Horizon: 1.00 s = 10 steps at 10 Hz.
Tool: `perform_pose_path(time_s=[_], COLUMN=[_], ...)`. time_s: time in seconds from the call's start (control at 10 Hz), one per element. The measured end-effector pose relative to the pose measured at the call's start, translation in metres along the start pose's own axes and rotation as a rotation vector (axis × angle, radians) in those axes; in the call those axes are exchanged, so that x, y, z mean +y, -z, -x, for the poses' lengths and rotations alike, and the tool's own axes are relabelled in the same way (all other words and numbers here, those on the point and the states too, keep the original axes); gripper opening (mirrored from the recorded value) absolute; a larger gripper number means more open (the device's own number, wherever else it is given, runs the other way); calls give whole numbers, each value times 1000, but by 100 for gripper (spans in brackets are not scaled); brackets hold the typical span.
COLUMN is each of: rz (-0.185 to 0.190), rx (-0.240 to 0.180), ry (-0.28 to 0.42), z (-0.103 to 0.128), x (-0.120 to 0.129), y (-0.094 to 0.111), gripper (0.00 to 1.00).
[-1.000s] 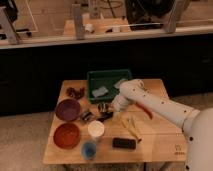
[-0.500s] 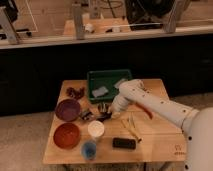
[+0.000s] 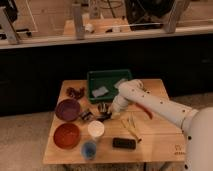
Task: Place brush in tray
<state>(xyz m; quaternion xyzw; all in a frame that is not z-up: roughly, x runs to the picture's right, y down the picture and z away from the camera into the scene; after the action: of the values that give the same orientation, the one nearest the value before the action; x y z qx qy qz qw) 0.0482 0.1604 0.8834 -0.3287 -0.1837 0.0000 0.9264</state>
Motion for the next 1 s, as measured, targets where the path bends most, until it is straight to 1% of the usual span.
perform_pose_path(time_s=[0.1,0.2,0.5,0.7,0.8,1.0], rz=[2,3,3,6,8,-23], rx=[3,5,9,1,-5,-39], ry=[4,6,10,12,12,22], z=[1,1,2,1,1,-3], x=[1,1,0,1,2,1], y=[-1,-2,-4,-3,0,22], gripper=[18,17,17,17,17,17])
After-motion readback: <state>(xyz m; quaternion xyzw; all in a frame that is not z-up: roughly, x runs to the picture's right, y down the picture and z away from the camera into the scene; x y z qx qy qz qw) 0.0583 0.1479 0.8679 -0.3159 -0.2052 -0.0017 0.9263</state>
